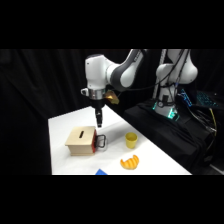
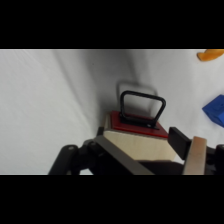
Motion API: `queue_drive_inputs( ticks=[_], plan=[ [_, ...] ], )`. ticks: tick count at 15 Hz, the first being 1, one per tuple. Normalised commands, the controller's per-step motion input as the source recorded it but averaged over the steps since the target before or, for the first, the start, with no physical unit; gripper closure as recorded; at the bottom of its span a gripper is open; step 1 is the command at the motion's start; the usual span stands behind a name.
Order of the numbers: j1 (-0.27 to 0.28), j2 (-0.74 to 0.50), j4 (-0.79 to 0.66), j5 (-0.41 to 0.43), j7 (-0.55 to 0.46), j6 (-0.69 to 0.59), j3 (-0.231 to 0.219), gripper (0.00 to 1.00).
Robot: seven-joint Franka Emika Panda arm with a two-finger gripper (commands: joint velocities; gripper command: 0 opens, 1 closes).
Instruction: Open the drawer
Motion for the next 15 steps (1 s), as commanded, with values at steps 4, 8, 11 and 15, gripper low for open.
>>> queue_drive_inputs(
  ticks=[4, 8, 11, 15],
  plan=[
    [0.028, 0.12, -0.01, -0.010, 0.14, 0.30, -0.045, 0.00],
    [0.051, 0.04, -0.06, 0.020, 0.11, 0.22, -0.050, 0.00],
    [0.026, 0.05, -0.07, 0.073, 0.05, 0.25, -0.046, 0.00],
    [0.001, 0.10, -0.06, 0.132, -0.02, 0.32, -0.013, 0.00]
  ],
)
